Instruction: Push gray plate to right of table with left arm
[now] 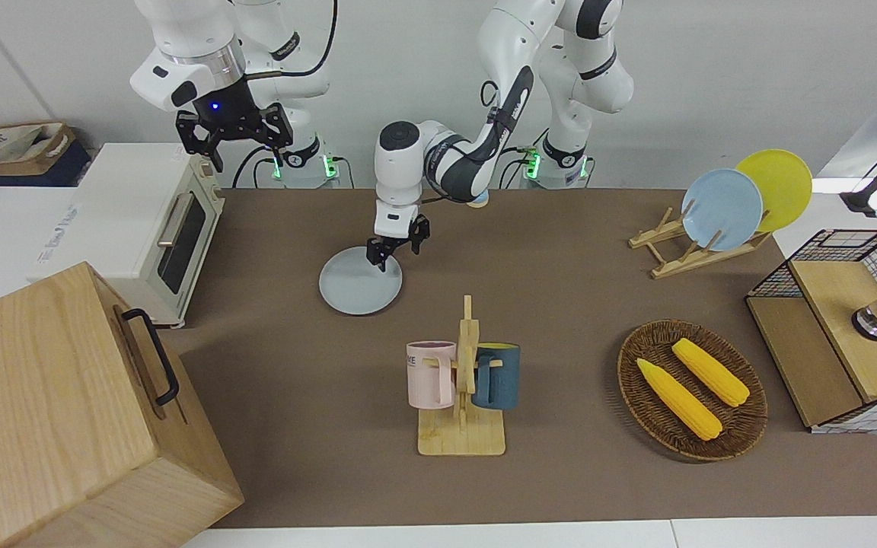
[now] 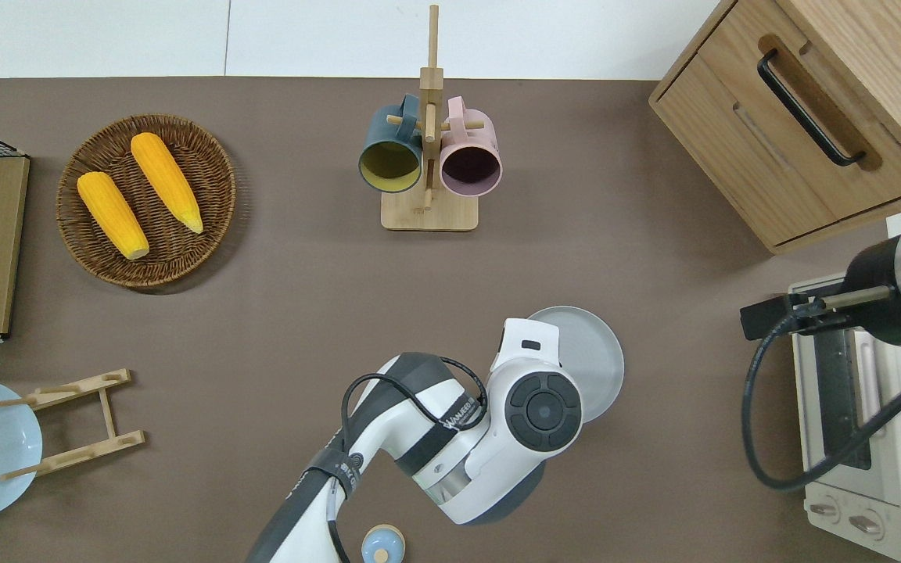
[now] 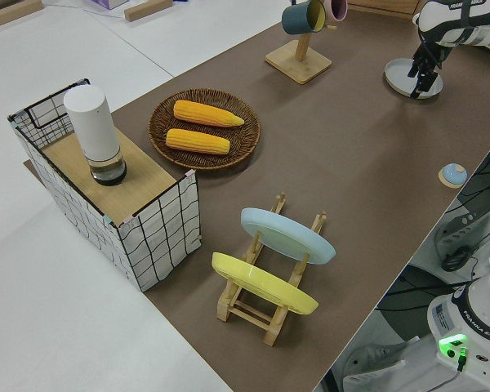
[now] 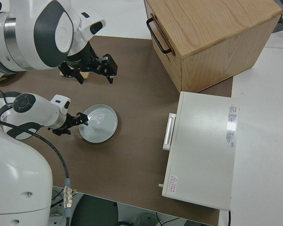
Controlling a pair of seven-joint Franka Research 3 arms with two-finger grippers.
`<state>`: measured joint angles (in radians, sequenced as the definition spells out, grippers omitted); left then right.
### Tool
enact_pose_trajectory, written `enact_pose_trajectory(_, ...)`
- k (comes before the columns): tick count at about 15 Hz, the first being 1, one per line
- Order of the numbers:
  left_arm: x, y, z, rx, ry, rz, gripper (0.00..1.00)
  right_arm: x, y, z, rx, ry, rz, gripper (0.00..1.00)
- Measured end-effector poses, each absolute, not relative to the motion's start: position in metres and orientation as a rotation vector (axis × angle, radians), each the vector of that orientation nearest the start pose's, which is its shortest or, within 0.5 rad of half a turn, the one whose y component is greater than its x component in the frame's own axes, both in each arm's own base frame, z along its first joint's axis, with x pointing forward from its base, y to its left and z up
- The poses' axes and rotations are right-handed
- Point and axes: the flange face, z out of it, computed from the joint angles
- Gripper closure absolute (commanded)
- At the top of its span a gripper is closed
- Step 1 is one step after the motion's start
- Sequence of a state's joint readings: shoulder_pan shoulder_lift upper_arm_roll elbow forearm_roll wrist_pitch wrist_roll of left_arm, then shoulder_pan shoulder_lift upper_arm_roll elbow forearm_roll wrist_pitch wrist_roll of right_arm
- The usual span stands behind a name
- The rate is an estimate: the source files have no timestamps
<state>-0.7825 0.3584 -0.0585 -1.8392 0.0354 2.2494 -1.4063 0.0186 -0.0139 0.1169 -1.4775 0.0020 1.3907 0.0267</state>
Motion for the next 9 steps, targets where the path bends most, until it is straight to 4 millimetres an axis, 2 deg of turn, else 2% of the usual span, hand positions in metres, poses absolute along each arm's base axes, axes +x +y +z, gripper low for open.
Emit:
enact_pose_trajectory(4, 0.453, -0.448, 0.374, -3.062, -0.685, -0.028, 0.0, 0.526, 0.073, 0.66, -3.14, -0.171, 0.115, 0.017)
enact_pose_trajectory(6, 0.467, -0.429, 0.403, -3.058, -0.641, -0.023, 0.0, 0.526, 0.073, 0.66, -3.14, -0.171, 0.115, 0.017)
enact_pose_trajectory(9, 0.49, -0.39, 0.453, -3.041, -0.545, 0.013, 0.01, 0.526, 0.073, 0.66, -3.14, -0.171, 0.115, 0.017)
